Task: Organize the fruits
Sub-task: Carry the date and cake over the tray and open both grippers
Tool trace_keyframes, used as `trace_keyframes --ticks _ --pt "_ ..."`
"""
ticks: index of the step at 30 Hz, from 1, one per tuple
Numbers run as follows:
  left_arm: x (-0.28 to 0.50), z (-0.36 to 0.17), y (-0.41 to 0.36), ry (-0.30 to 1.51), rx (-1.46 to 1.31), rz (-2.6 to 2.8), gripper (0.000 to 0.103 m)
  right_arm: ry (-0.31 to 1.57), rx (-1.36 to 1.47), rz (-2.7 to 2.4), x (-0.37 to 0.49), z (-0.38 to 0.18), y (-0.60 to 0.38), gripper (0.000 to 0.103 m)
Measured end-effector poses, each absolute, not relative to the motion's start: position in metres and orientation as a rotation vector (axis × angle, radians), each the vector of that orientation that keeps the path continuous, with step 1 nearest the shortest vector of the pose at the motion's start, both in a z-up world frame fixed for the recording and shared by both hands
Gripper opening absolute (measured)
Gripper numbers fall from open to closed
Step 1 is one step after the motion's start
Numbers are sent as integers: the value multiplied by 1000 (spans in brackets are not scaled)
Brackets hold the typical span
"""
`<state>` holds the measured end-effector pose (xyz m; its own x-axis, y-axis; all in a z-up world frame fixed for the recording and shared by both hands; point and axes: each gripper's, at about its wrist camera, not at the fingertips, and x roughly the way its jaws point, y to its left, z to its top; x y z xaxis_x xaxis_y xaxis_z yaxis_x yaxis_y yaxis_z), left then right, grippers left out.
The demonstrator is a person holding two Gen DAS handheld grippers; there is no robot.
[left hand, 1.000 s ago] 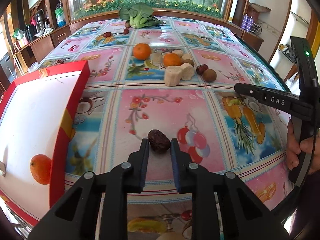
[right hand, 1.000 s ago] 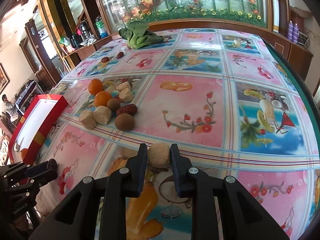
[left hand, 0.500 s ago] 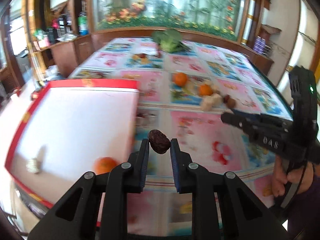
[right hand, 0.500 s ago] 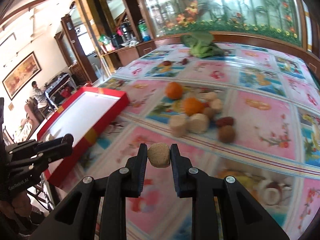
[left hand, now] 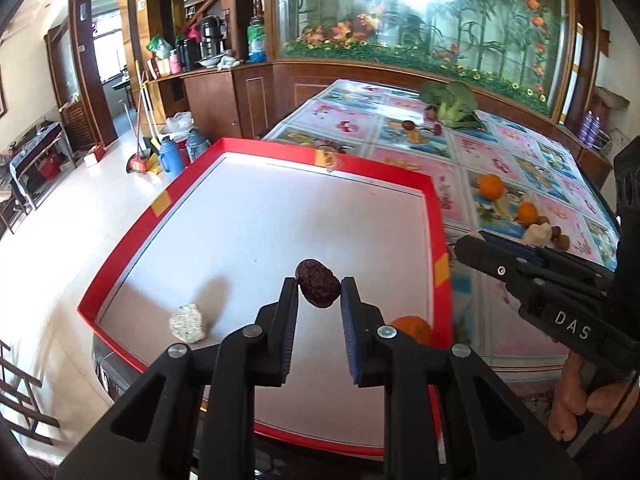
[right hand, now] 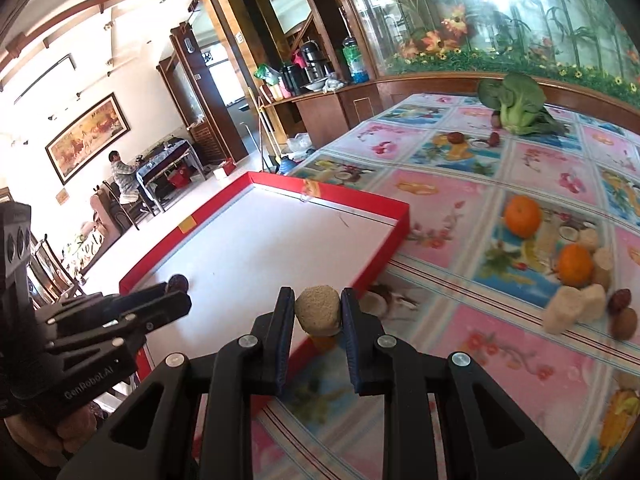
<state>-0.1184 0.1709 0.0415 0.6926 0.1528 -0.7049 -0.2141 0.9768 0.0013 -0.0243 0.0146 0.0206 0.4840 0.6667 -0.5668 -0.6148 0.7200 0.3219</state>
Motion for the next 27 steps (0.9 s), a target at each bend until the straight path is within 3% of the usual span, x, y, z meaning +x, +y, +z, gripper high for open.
trace_keyframes --ticks 23,24,27 --pt "-111 23 214 821 -119 335 24 796 -51 870 -24 9 83 25" --pt "-110 23 215 825 -118 340 28 802 -52 872 -24 8 83 26" --pt "-110 22 216 829 -123 349 59 804 -59 860 -26 9 82 45"
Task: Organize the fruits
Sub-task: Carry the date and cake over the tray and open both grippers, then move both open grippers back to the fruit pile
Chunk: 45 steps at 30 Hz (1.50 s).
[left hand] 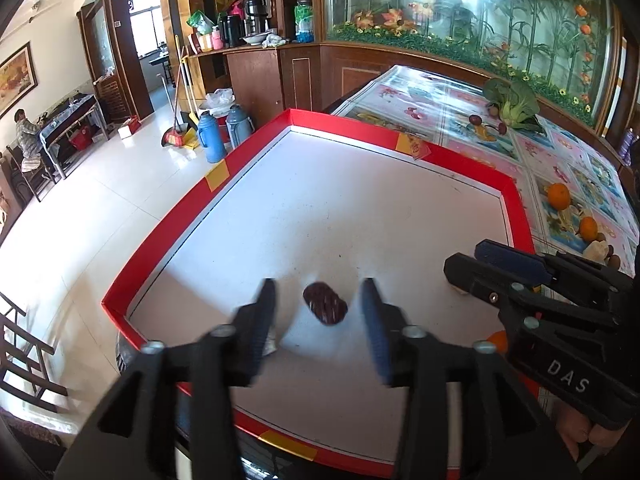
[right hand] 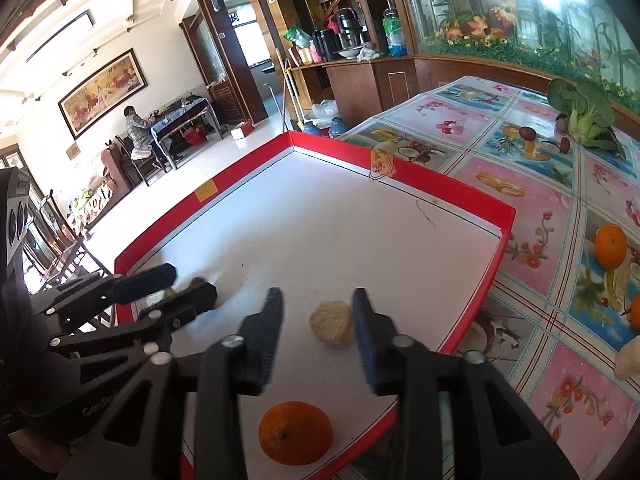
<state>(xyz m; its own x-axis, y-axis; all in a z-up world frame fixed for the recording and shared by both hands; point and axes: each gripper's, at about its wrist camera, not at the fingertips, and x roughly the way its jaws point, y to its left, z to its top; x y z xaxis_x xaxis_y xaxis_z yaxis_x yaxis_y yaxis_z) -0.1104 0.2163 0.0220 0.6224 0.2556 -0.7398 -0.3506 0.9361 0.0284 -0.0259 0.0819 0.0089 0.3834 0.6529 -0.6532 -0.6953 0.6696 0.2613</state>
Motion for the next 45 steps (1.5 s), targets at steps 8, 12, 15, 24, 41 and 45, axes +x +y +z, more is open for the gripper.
trace_keyframes --ticks 8,12,15,24,41,45 --pt "-117 29 226 801 -138 418 89 762 -10 845 -26 20 69 56" --pt "-118 30 224 803 -137 425 98 718 42 823 -25 29 56 64" --pt "-116 30 219 811 -114 422 99 702 81 789 -20 32 45 67" --pt "-117 34 192 826 -61 365 100 678 206 670 1 38 -3 69" --pt "-107 36 146 845 51 302 101 671 348 431 23 41 -142 70" --pt "-105 39 141 847 49 294 101 695 396 386 29 39 -179 70"
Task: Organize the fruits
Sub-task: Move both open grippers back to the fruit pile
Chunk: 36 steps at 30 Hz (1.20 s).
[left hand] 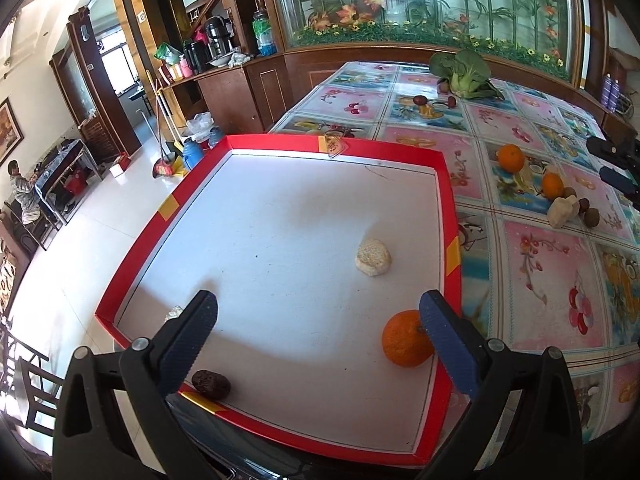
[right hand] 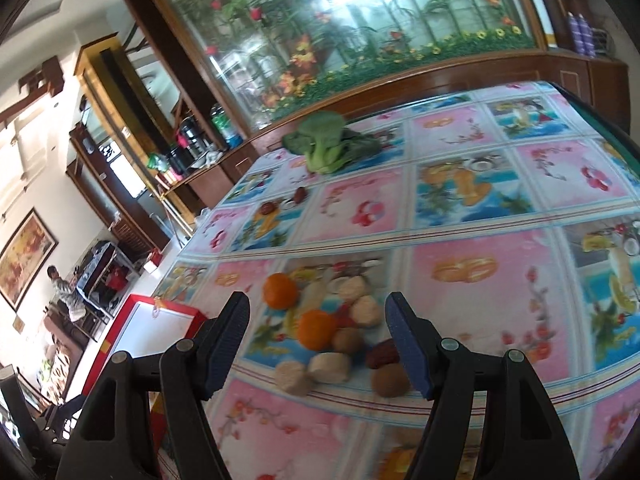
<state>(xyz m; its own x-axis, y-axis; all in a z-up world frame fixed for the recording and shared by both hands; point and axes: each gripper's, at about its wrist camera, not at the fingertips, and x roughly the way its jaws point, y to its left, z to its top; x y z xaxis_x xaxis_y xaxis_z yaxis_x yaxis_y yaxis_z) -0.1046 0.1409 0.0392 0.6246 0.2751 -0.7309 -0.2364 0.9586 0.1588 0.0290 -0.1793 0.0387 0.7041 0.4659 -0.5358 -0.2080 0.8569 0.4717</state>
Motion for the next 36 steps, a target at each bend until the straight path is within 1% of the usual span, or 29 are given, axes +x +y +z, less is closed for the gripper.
trace_keyframes --ticks 9,13,21,26,31,33,34,36 --pt "-88 48 110 854 52 220 101 764 555 369 39 27 -236 70" --pt "-72 49 87 873 52 167 101 810 506 393 41 26 -234 69" --pt "-40 41 38 900 125 82 101 947 309 458 44 13 -201 51" --pt "-19 31 18 931 140 23 101 968 236 466 41 9 -191 50" --pt "-10 27 -6 912 181 -79 101 982 165 477 40 4 -180 50" --pt "-5 22 -15 909 229 -115 101 992 150 474 41 2 -176 48" --pt "-3 20 -19 909 249 -128 101 1004 145 469 43 -1 -174 44" --pt "3 14 -24 918 270 -162 101 998 123 460 42 -1 -171 42"
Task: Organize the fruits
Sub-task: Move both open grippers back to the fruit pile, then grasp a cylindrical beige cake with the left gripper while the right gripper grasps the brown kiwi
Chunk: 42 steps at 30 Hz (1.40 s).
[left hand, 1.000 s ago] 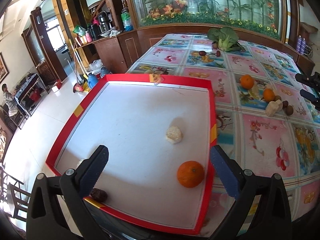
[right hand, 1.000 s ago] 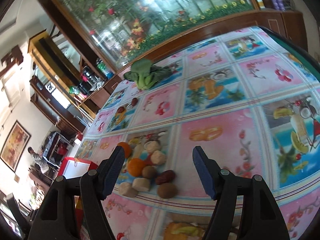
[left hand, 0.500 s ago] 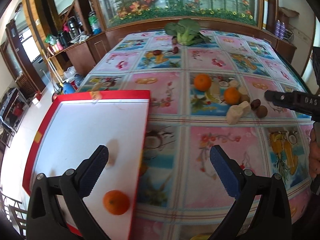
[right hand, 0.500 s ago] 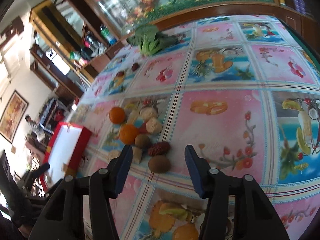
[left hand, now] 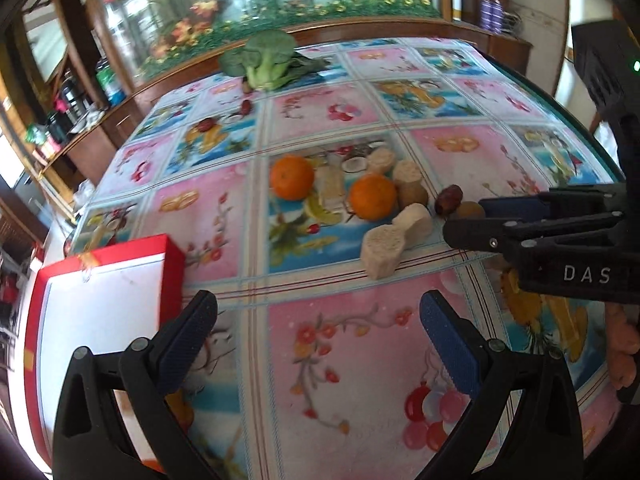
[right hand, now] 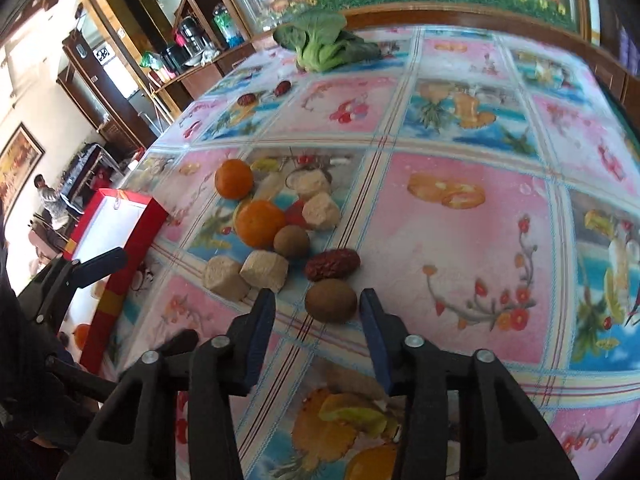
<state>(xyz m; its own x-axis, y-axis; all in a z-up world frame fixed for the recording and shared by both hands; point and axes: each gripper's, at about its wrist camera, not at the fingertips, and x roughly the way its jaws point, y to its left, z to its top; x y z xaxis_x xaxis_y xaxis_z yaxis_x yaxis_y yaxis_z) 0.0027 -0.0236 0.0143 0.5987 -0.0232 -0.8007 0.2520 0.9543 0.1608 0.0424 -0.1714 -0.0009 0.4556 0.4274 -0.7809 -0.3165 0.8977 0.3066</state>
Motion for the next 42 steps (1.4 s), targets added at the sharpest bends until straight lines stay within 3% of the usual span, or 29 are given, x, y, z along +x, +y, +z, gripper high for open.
trace_keyframes --ticks 6,10,23,25,28,42 --pt "18 7 -32 929 276 -200 97 987 99 447 43 -2 -169 26" --pt "32 4 -33 956 238 -228 79 984 111 449 44 -2 -170 26" --pt "40 0 -39 971 163 -300 49 967 221 409 49 1 -189 26" --pt "40 1 -39 968 156 -304 36 954 238 406 48 3 -192 26" --pt "39 2 -40 969 144 -312 28 934 264 401 48 6 -196 26" --pt "11 27 -20 922 36 -303 27 930 340 417 53 4 -207 26"
